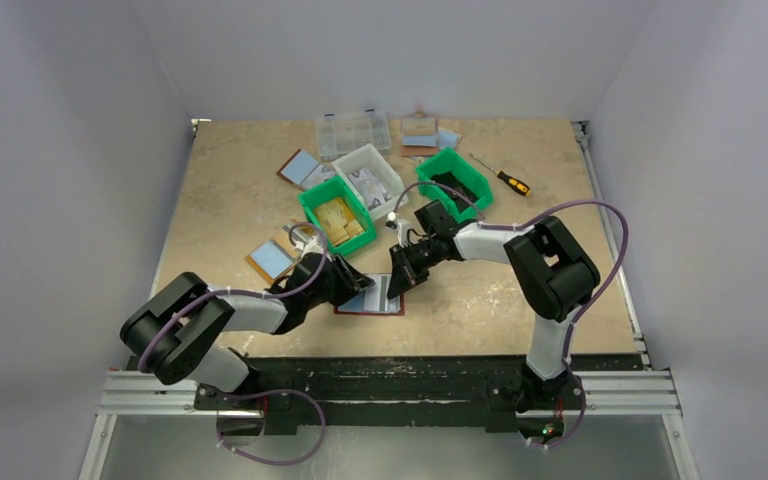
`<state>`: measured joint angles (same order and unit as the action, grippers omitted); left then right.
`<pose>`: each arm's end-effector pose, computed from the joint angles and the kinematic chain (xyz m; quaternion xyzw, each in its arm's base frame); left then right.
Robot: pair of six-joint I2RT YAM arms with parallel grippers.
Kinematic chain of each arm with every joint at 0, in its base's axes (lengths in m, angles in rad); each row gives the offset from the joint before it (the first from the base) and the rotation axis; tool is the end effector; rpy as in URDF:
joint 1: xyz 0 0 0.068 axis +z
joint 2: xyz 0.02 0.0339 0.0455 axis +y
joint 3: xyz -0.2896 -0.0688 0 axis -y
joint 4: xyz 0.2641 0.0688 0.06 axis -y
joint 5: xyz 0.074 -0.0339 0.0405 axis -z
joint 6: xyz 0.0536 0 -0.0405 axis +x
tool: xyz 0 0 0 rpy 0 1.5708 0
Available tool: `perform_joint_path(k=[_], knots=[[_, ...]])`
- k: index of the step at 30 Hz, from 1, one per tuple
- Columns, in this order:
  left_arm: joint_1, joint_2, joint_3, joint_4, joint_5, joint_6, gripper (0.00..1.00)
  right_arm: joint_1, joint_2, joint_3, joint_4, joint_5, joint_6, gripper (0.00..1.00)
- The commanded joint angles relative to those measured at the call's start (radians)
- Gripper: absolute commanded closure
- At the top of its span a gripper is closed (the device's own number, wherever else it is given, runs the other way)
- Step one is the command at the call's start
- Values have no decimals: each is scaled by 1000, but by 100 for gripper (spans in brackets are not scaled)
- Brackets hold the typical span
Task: Take the credit cards out of the card holder
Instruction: Pick up the card holder from the center of the board.
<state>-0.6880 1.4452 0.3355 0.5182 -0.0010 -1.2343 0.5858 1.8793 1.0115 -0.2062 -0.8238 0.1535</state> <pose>0.2016 -0.1656 0.1198 -0.2383 0.8497 -0.3853 0.2697 0.2925 0.2412 0.1297 -0.2866 0.8465 0.4432 0.0699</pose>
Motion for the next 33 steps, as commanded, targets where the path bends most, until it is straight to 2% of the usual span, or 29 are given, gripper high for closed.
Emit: perform_joint_path(k=[1, 8, 16, 25, 33], knots=[[11, 27, 1, 120, 99, 132, 62, 3, 6, 19, 1, 4, 4, 89], [11, -22, -27, 104, 104, 154, 59, -38, -19, 13, 12, 28, 9, 88], [12, -104, -46, 20, 90, 154, 60, -72, -64, 0, 48, -87, 9, 85], [11, -120, -144, 146, 89, 46, 59, -73, -62, -17, 82, -86, 40, 83], [11, -70, -155, 257, 122, 18, 59, -73, -48, -30, 100, -40, 67, 83]])
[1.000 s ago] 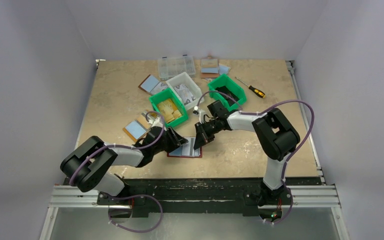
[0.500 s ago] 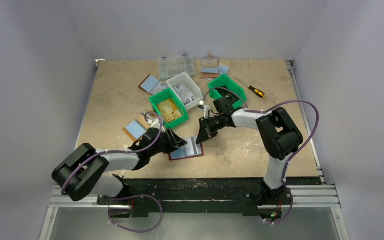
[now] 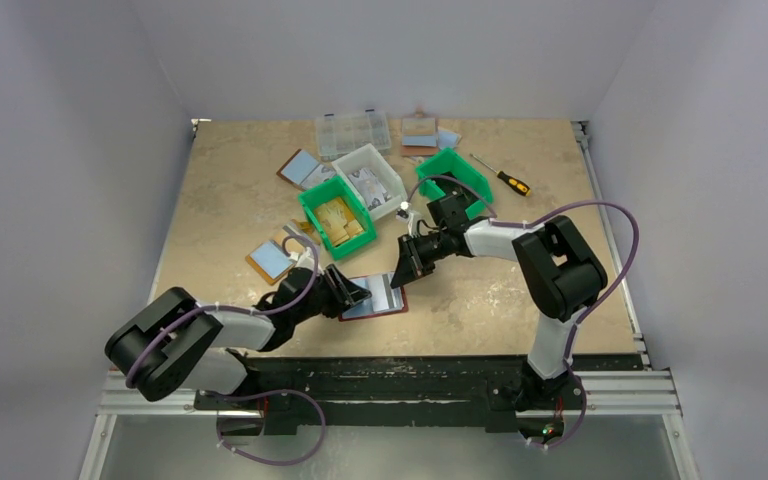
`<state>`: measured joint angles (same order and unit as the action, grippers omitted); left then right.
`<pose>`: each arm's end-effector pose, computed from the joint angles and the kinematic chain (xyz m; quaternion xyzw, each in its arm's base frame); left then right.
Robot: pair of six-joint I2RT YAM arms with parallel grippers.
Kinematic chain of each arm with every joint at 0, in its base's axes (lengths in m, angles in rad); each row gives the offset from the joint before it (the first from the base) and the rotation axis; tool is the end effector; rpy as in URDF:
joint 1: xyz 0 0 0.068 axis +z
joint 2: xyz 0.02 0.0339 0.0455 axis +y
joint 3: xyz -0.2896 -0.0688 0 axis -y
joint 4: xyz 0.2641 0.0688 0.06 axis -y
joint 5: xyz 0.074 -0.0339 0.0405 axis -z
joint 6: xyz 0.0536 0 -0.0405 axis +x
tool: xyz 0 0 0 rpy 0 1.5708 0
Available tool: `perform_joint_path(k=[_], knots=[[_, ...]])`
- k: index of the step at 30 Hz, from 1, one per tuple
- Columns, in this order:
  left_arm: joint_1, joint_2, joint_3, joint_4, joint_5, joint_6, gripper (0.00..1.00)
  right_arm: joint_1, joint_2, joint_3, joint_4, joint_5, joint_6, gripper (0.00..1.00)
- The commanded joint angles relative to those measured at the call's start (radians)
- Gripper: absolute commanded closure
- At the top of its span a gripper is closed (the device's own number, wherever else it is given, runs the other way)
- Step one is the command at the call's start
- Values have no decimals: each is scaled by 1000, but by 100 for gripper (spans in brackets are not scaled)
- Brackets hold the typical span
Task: Take the credit cards out of the card holder
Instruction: Pick up the card holder from the center of the board.
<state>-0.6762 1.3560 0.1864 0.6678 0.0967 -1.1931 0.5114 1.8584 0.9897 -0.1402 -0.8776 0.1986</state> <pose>0.1748 -0.1469 0.1155 -0.1959 0.8373 -0.4340 0.2688 0.3079 0.2201 0.1367 -0.2518 0.8408 0.4700 0.0935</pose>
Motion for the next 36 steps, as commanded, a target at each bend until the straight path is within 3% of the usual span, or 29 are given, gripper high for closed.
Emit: perform_joint_path(k=[1, 24, 36], knots=[[-1, 24, -6, 116, 26, -24, 59, 2, -25, -9, 38, 13, 25, 82], [0, 203, 0, 302, 67, -63, 62, 10, 50, -24, 54, 47, 76, 83], [-1, 276, 1, 397, 97, -89, 77, 46, 89, -2, 16, 71, 59, 86]])
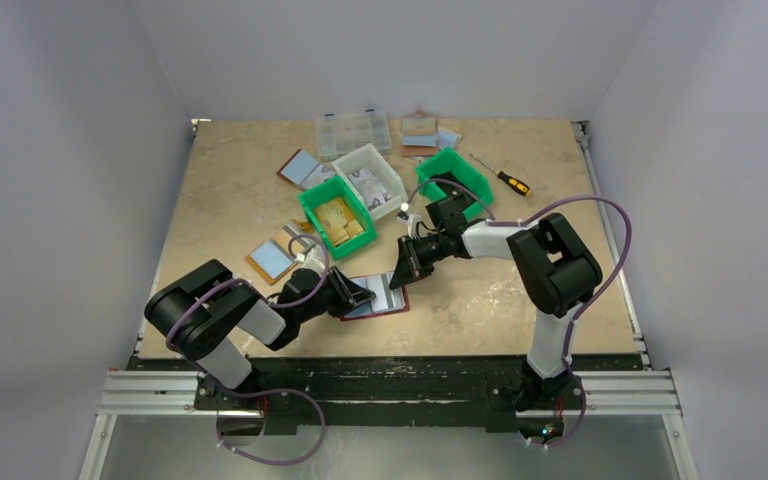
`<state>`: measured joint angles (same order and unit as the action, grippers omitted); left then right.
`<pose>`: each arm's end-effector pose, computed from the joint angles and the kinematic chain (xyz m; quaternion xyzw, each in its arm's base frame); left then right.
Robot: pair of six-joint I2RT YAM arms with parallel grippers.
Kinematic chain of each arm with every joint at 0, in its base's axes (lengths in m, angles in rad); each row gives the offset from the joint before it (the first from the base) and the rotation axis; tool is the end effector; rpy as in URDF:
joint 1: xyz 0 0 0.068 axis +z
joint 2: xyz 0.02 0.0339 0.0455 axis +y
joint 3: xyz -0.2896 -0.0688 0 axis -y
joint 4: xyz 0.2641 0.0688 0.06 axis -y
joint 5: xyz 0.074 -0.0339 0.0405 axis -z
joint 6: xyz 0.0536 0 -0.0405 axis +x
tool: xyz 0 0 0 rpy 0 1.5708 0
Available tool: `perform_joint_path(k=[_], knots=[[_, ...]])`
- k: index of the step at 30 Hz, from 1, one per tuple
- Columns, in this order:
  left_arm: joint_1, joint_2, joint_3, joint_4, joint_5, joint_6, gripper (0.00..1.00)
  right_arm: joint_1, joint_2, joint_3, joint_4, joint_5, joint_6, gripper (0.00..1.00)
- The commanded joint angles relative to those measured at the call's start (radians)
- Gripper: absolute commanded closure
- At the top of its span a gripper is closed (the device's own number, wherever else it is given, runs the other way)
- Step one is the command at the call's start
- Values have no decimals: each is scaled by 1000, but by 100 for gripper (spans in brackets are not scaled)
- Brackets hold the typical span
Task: Take the credit cards out of the card holder
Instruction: Pick up the card holder from the center of the board.
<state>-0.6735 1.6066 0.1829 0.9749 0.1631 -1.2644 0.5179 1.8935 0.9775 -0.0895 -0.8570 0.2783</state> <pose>0.1843 -0.1582 0.0954 -0.2043 0.8200 -0.4761 0.2434 0.3090 0.2227 0.1231 -0.2194 0.8534 0.4662 0.0792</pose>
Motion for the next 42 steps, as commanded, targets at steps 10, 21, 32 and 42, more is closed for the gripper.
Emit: perform_joint_path(k=[10, 21, 32, 42], knots=[[-3, 27, 9, 86, 32, -4, 100, 54, 69, 32, -71, 64, -41, 86], [30, -121, -43, -82, 31, 74, 100, 37, 79, 48, -116, 195, -57, 83], [66, -170, -79, -129, 99, 102, 100, 37, 82, 53, -131, 228, -71, 82], [121, -212, -109, -90, 175, 93, 100, 36, 72, 67, -136, 155, -91, 72]])
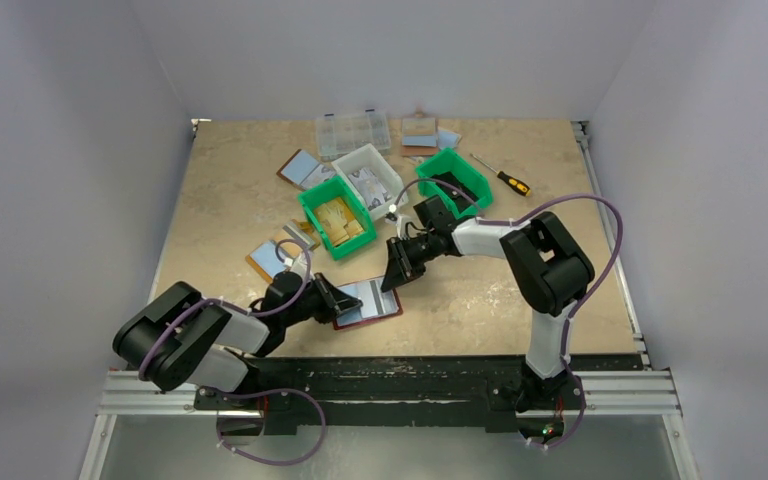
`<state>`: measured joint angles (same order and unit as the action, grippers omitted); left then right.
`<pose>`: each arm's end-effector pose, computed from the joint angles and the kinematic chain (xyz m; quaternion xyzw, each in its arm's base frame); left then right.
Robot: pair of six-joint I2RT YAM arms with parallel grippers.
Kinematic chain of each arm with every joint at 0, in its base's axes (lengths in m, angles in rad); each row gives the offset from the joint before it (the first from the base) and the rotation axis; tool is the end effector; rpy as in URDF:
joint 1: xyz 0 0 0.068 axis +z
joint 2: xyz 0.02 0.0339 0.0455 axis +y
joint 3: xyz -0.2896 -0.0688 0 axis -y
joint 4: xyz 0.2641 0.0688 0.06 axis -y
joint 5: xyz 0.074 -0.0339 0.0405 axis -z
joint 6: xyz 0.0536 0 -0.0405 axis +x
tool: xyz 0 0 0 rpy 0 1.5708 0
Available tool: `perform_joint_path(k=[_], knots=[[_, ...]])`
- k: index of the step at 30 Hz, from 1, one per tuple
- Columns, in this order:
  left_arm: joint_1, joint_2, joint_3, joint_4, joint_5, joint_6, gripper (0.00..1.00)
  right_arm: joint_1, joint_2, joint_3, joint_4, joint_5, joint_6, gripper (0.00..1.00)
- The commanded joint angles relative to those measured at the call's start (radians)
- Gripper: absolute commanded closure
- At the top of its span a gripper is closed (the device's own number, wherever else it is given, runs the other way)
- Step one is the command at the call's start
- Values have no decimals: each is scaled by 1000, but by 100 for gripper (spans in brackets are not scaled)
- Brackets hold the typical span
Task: Take the credit cards out of the card holder
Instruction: Pick up the card holder from the center of the board.
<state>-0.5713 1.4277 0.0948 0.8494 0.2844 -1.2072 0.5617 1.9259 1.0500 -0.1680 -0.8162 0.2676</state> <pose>0.1688 -0.1264 0.0993 -0.1952 0.8276 -0.4741 0.2284 0.3106 0.2416 0.1249 -0.2321 0.8615 0.4470 0.0644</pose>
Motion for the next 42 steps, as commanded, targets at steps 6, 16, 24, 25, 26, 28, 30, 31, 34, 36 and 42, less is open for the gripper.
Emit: perform_joint_path(k=[6, 16, 24, 25, 26, 28, 30, 31, 34, 36, 42], knots=[[19, -42, -11, 105, 90, 69, 100, -9, 1, 20, -85, -94, -172, 50], [19, -74, -17, 233, 112, 106, 100, -62, -31, 15, -93, -295, -249, 45], [18, -90, -17, 285, 127, 126, 100, -106, -68, 7, -96, -433, -285, 47], [17, -89, -15, 295, 130, 124, 100, -106, -67, 7, -95, -444, -290, 47], [17, -88, -13, 306, 134, 120, 100, -106, -66, 7, -95, -455, -292, 48], [14, -86, -6, 322, 138, 115, 100, -105, -64, 5, -92, -473, -283, 48], [7, -81, -2, 347, 139, 110, 100, -104, -62, -2, -71, -476, -251, 49], [3, -74, 0, 355, 140, 107, 100, -103, -61, -7, -56, -479, -232, 49], [-15, -50, 8, 400, 140, 95, 100, -103, -57, -18, -26, -485, -198, 50], [-27, -27, 15, 430, 139, 88, 100, -103, -57, -18, -19, -491, -193, 51], [-33, 17, 9, 467, 126, 75, 100, -100, -57, -18, -2, -530, -174, 74]])
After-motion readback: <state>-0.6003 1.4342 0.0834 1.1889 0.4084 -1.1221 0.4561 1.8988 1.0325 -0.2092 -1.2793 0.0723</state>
